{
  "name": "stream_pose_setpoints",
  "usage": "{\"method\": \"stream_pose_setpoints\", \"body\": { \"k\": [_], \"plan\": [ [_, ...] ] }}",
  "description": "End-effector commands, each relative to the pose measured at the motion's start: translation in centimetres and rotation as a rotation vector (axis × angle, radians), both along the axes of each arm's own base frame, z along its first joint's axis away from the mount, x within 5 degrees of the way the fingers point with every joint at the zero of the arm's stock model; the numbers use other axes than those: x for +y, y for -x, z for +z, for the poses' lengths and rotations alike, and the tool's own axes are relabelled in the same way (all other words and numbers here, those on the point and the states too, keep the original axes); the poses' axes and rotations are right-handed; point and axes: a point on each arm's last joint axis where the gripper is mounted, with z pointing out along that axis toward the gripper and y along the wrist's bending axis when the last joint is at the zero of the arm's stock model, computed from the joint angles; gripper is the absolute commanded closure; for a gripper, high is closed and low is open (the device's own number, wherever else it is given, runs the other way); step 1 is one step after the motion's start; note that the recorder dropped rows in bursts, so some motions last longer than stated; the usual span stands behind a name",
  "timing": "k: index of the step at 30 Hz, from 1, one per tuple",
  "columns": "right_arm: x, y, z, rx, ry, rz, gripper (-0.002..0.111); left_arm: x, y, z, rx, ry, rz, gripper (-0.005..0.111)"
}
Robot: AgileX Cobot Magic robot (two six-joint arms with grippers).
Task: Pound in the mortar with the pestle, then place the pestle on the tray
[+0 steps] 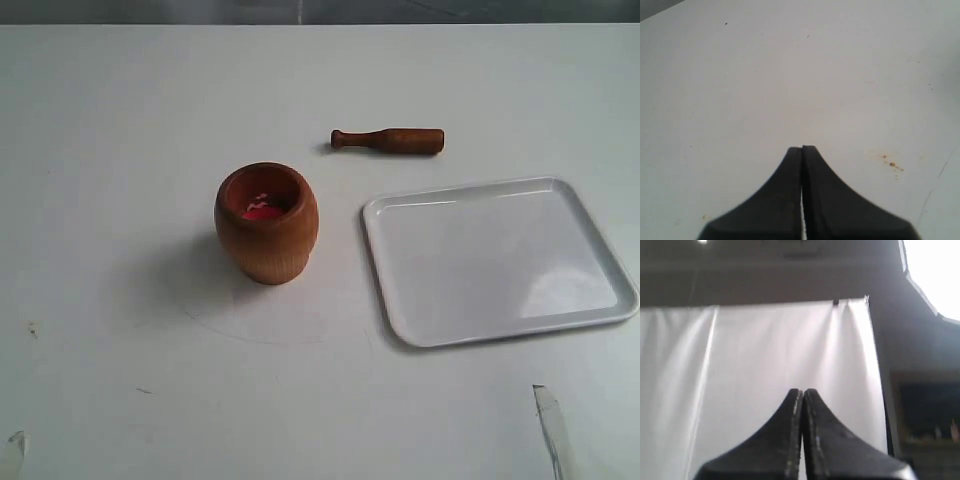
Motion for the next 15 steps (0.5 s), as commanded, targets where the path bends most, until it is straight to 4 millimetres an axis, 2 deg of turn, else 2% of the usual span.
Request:
{"method": "stream_pose_setpoints", "body": {
  "k": [1, 3, 6, 8, 9, 10, 11, 12, 13, 14, 15],
  "plan": [
    [0.9, -7.2, 0.8, 0.597, 0.237, -0.048, 0.108, -0.1, 0.0, 0.0, -0.004, 0.015, -0.006, 0.107],
    [1.2, -10.7, 0.4, 0.864, 0.339, -0.069, 0.108, -0.1, 0.0, 0.0, -0.004, 0.015, -0.006, 0.107],
    [2.3, -14.7, -1.8, 1.276, 0.577, -0.016, 0.108, -0.1, 0.0, 0.0, -0.004, 0.015, -0.006, 0.107],
    [5.5, -17.9, -5.2, 1.664, 0.818, 0.252, 0.108, -0.1, 0.0, 0.0, -0.004, 0.015, -0.006, 0.107],
    [6.7, -18.2, -6.0, 1.712, 0.918, 0.353, 0.108, -0.1, 0.0, 0.0, -0.004, 0.015, -0.006, 0.107],
    [8.8, -18.7, -7.0, 1.720, 1.087, 0.495, 0.108, -0.1, 0.0, 0.0, -0.004, 0.015, -0.006, 0.107],
    [9.9, -19.0, -7.4, 1.692, 1.158, 0.534, 0.108, -0.1, 0.0, 0.0, -0.004, 0.015, -0.006, 0.107],
    [12.1, -19.7, -7.9, 1.615, 1.227, 0.565, 0.108, -0.1, 0.0, 0.0, -0.004, 0.015, -0.006, 0.107],
    [13.3, -20.1, -8.0, 1.560, 1.246, 0.565, 0.108, -0.1, 0.0, 0.0, -0.004, 0.015, -0.006, 0.107],
    [15.6, -20.9, -8.0, 1.448, 1.270, 0.560, 0.108, -0.1, 0.0, 0.0, -0.004, 0.015, -0.006, 0.107],
    [16.7, -21.4, -8.1, 1.401, 1.276, 0.560, 0.108, -0.1, 0.0, 0.0, -0.004, 0.015, -0.006, 0.107]
  ]
}}
